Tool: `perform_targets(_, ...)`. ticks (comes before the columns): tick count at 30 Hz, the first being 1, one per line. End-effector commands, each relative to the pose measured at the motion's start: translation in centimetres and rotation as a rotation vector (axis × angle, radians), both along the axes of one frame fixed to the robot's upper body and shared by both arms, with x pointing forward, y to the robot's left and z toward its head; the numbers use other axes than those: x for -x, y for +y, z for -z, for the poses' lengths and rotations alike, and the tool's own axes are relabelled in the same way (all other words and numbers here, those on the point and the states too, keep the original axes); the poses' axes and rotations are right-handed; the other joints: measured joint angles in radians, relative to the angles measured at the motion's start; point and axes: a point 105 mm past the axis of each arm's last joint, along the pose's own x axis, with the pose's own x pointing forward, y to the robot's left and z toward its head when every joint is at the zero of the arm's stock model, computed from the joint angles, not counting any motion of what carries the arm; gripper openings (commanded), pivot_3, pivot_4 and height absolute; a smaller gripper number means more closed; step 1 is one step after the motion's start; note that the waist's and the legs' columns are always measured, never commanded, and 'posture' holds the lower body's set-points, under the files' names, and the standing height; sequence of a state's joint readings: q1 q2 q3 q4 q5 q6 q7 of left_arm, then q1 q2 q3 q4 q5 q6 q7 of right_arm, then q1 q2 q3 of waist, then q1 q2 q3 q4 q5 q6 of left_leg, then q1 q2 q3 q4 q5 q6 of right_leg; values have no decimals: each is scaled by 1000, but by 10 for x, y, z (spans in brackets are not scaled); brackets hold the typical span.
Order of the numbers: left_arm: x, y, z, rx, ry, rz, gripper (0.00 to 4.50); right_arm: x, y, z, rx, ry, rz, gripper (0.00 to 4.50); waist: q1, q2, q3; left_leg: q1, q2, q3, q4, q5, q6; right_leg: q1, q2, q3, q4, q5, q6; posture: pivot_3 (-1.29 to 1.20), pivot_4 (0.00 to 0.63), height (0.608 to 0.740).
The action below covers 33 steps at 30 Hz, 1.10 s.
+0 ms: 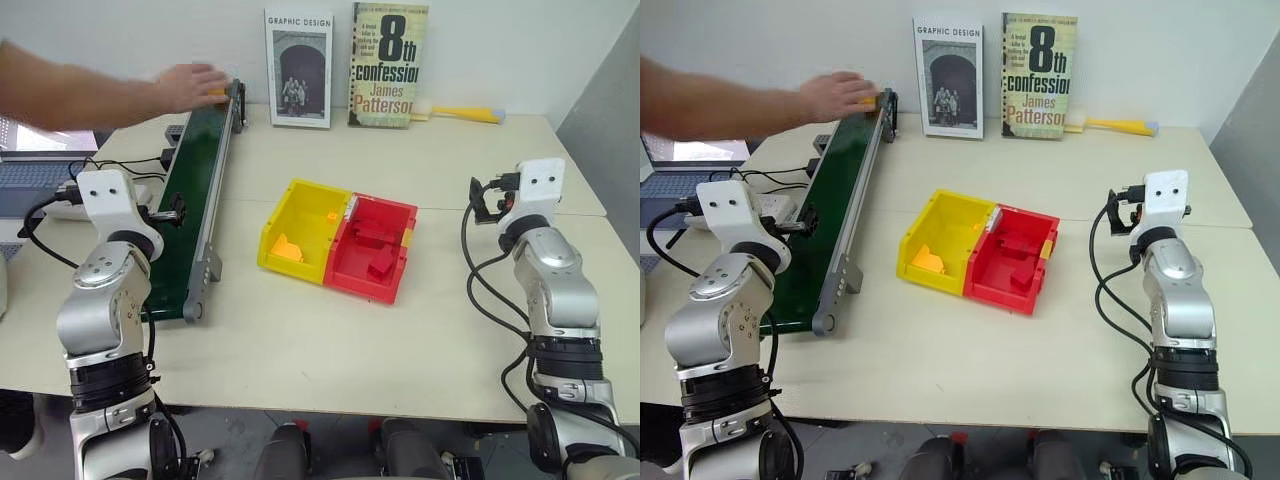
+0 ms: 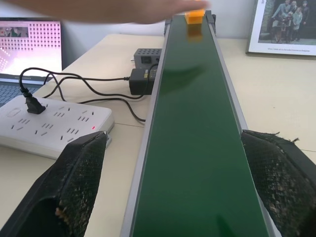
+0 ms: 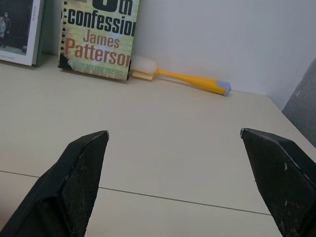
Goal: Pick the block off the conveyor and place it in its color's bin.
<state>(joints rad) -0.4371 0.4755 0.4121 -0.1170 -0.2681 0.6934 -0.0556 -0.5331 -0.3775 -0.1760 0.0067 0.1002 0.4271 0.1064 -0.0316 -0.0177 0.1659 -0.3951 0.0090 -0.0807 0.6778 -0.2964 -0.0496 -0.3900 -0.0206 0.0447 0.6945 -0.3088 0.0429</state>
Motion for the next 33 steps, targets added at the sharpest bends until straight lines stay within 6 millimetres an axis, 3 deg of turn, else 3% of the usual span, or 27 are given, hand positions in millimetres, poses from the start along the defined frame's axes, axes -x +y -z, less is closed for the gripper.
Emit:
perform_targets(1,7,5,-19,-20,-62,-16,4488,1,-6,-16,-9,-57,28,4500,0,0,0,0,0,0,0,0,0,0,0,0,0,0,0,0,150,740)
perform_targets(9,11,-11,-17,-30,-80,5,4488,4,2,-21,-14,-67,-28,4500,0,0,0,0,0,0,0,0,0,0,0,0,0,0,0,0,150,740)
perform_targets(16,9,-18,-17,-8,-101,0,4488,3,13,-39,21,-88,-122,4500,0,0,0,0,0,0,0,0,0,0,0,0,0,0,0,0,150,740)
perform_targets(19,4,-15,-15,6,-88,-18,4488,8,38,-46,-5,-56,-350,4500,0,0,0,0,0,0,0,0,0,0,0,0,0,0,0,0,150,740)
perform_targets(21,0,-13,-19,10,-97,-16,4488,29,76,-62,-16,-38,-669,4500,0,0,0,0,0,0,0,0,0,0,0,0,0,0,0,0,150,740)
perform_targets(24,-6,-13,-20,26,-101,-8,4488,57,104,-70,9,6,-944,4500,0,0,0,0,0,-1,0,-1,1,0,0,-1,-1,0,0,0,150,740)
perform_targets(27,-12,-16,-22,32,-100,9,4488,75,120,-75,23,37,-1086,4500,2,0,0,-1,0,-3,0,-1,1,1,0,-2,-2,0,0,0,150,740)
perform_targets(33,-18,-16,-21,30,-92,11,4488,92,136,-85,51,50,-1211,4500,2,0,0,-1,0,-3,0,-1,1,1,0,-2,-3,0,0,0,150,740)
